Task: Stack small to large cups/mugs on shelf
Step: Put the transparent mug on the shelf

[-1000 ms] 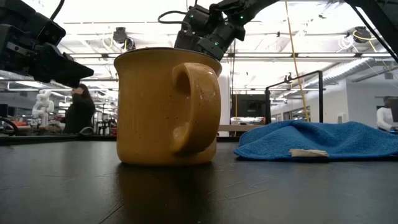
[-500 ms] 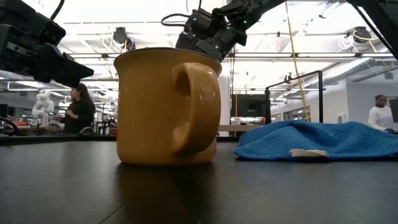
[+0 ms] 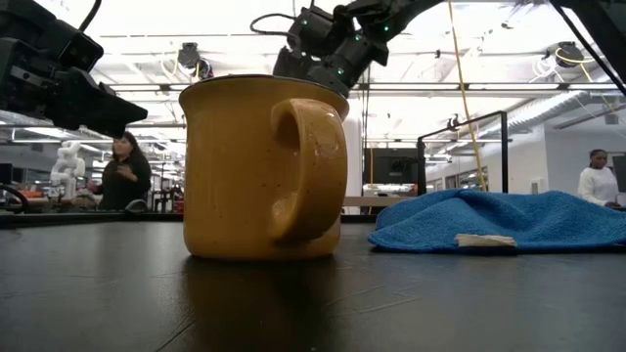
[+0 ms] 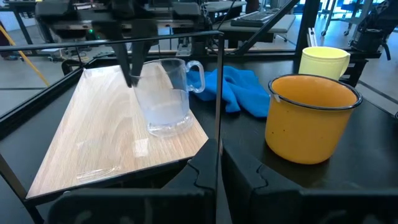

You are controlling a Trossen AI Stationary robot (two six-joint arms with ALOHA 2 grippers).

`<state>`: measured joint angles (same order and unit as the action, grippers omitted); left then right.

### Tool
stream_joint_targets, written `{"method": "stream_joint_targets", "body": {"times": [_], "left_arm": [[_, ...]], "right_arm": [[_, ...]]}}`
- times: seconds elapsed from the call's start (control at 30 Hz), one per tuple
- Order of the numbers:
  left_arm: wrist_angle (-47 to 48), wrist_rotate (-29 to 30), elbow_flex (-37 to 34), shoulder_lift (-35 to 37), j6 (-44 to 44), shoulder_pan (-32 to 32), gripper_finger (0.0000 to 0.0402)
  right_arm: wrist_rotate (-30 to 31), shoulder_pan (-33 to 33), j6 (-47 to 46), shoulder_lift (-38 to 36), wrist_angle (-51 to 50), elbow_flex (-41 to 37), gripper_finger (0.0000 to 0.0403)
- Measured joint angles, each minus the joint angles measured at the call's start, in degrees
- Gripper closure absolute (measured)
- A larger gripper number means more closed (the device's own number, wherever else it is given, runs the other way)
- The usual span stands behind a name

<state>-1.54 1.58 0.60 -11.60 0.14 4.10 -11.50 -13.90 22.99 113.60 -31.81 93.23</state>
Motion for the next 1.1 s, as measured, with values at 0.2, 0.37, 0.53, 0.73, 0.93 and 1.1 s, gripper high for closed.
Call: {"method": "stream_joint_targets", "body": {"times": [0.2, 0.37, 0.53, 0.73, 0.93, 1.1], "left_arm": [[0.01, 0.01, 0.0, 0.0, -0.01, 0.0, 0.0378], [0.01, 0.02, 0.0, -0.01, -0.01, 0.0, 0.0378], [0.02, 0.02, 0.0, -0.01, 0.0, 0.0, 0.0378], [0.01, 0.01, 0.0, 0.0, 0.0, 0.0, 0.0378], [0.01, 0.02, 0.0, -0.01, 0.0, 0.0, 0.0378], [0.01, 0.01, 0.0, 0.0, 0.0, 0.0, 0.0378]], "right_arm": [[2.82, 1.28, 0.66, -0.02, -0.18, 0.02, 0.0402], [3.94, 1.46, 0.73, 0.03, -0.3, 0.01, 0.0402], [4.18, 1.91, 0.86, 0.05, -0.37, -0.02, 0.0402], [4.49, 2.47, 0.84, 0.09, -0.46, -0.04, 0.0402], [4.71, 3.36, 1.02, 0.09, -0.09, -0.09, 0.0402], [4.65, 3.67, 1.11, 0.09, 0.0, -0.11, 0.0402]]}}
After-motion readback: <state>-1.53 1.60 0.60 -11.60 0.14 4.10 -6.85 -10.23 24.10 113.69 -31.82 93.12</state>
